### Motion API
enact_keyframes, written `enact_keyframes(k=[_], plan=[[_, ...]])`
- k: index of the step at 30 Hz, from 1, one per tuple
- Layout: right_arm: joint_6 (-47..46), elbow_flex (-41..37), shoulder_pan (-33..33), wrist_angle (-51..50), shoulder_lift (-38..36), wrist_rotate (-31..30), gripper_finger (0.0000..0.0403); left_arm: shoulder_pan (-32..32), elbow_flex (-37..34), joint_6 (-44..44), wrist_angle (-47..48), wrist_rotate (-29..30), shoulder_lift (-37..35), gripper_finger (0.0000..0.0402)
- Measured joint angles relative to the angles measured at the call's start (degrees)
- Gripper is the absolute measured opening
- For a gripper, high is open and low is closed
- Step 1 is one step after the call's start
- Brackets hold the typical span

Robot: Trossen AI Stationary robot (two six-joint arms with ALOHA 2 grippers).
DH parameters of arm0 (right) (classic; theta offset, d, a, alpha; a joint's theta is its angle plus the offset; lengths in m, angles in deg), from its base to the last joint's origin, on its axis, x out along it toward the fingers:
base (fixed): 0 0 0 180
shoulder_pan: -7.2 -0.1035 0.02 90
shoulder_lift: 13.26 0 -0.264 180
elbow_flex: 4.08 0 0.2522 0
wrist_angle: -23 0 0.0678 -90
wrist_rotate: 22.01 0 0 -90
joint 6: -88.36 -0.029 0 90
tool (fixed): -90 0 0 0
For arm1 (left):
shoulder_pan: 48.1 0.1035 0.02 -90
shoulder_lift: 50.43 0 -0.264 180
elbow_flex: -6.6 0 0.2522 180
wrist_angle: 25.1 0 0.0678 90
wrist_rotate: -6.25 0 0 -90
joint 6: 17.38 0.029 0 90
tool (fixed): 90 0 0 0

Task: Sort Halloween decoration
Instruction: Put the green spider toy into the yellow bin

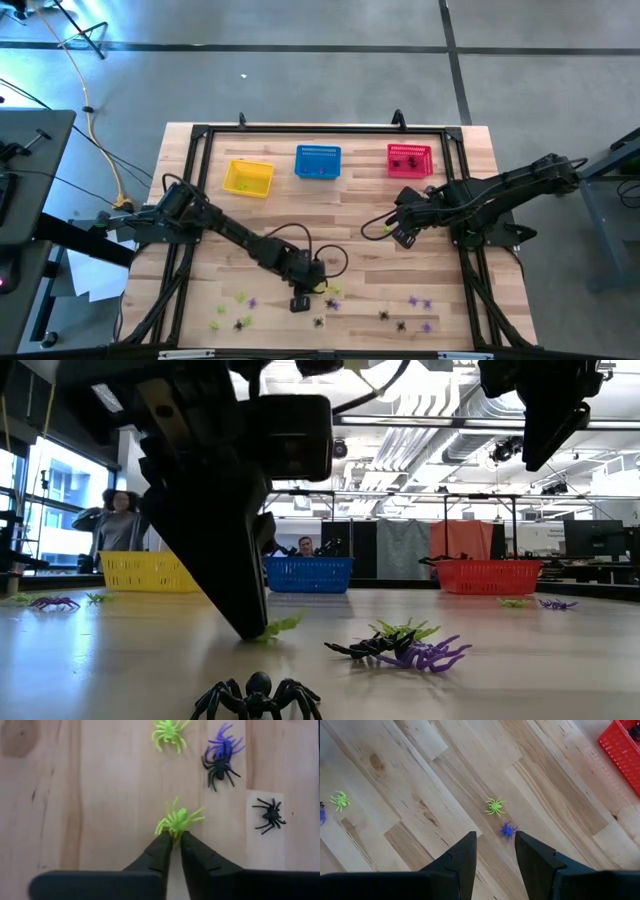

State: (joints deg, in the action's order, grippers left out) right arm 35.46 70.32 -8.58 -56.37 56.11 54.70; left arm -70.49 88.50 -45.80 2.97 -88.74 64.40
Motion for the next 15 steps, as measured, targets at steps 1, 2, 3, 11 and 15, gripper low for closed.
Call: enact_keyframes(k=[1,2,3,11,15], plan=[[0.00,0.00,0.01,0.00,0.00,-0.01,0.0130,0.27,0.04,-0.11,0.51,-0.13,0.00,0.0011],[0.00,0.00,0.01,0.00,0.00,-0.01,0.0130,0.51,0.10,-0.64,0.95,-0.24,0.00,0.0006],[0.00,0.00,0.00,0.00,0.00,-0.01,0.0130,0.71,0.11,-1.18,1.31,-0.27,0.00,0.0005],[0.00,0.00,-0.01,0.02,0.00,-0.01,0.0130,1.13,0.00,-1.54,1.73,-0.88,-0.37,0.0000],[0.00,0.00,0.00,0.09,0.00,0.00,0.0130,0.65,-0.15,-1.47,3.36,-0.03,-1.47,0.0000]])
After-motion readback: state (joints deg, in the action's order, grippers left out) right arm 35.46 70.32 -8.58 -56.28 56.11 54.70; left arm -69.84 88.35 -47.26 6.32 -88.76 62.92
